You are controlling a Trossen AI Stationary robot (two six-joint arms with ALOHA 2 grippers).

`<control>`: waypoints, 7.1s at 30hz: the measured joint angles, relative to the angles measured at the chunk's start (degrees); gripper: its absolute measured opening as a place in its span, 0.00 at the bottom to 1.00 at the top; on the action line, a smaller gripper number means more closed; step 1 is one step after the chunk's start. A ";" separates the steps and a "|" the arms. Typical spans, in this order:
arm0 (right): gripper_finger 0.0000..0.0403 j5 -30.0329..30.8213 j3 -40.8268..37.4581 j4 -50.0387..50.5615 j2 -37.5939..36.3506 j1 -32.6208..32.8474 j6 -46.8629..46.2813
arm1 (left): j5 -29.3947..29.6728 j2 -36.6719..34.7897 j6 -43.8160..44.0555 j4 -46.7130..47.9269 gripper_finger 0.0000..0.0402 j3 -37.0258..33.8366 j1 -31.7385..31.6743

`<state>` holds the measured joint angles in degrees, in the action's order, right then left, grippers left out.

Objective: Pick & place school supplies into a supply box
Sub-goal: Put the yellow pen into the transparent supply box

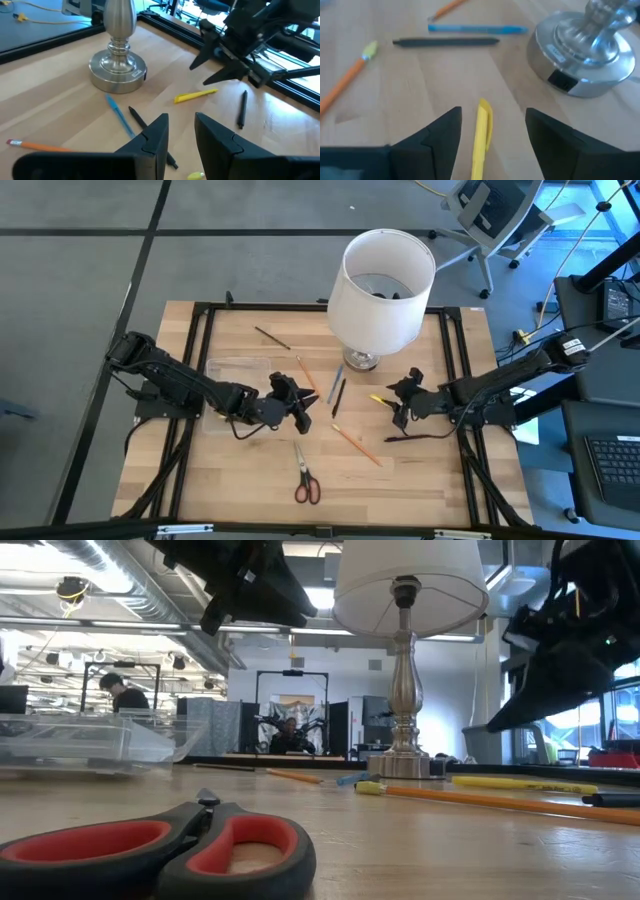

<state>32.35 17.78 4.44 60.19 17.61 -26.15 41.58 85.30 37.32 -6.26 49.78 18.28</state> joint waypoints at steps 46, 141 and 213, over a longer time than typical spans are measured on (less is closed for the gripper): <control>0.17 -19.17 -0.09 -10.96 17.63 -11.82 4.75 | -2.82 -0.02 0.31 0.00 0.22 0.00 0.00; 0.50 -35.20 36.06 -19.05 12.87 -3.65 24.72 | 6.28 7.81 -39.84 -33.24 0.04 3.87 7.24; 0.51 -34.96 36.09 27.81 15.18 -3.78 11.08 | -50.63 11.72 -10.03 76.12 0.08 3.85 -6.03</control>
<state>-2.61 53.87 32.25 75.37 13.82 -15.07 -9.05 97.01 27.29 69.86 53.63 12.25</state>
